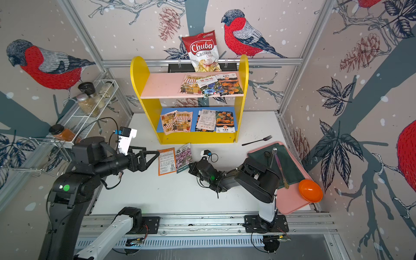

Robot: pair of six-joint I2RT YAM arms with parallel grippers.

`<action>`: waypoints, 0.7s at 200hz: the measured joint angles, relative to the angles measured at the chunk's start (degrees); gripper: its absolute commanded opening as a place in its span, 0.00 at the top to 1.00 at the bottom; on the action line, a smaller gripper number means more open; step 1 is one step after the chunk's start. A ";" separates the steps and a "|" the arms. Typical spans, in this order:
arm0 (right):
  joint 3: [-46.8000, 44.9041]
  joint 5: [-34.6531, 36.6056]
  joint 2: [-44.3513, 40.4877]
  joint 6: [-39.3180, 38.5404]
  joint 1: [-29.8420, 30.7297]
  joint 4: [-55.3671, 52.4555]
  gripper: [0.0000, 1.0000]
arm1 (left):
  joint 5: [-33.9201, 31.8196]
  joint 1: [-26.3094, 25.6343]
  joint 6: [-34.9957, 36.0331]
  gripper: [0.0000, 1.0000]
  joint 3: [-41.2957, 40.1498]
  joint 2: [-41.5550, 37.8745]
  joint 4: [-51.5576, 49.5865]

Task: Take the seed bag off the shelf
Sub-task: Place the seed packet at the center of the board.

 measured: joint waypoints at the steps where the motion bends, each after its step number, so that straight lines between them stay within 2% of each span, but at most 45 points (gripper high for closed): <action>1: 0.00 0.04 0.02 0.04 0.02 0.00 1.00 | -0.09 -0.02 0.00 0.02 0.00 0.00 0.00; 91: 1.51 6.45 1.81 3.02 1.09 -0.04 1.00 | -1.62 -0.63 -0.02 0.02 -0.46 0.02 0.11; 125: 3.08 7.54 3.08 4.09 1.70 -0.31 0.93 | -1.79 -0.79 -0.04 0.02 -0.70 -0.07 0.15; 140: 3.56 8.04 3.58 4.28 2.19 -0.81 0.84 | -1.90 -0.92 -0.46 0.02 -0.74 -0.09 0.13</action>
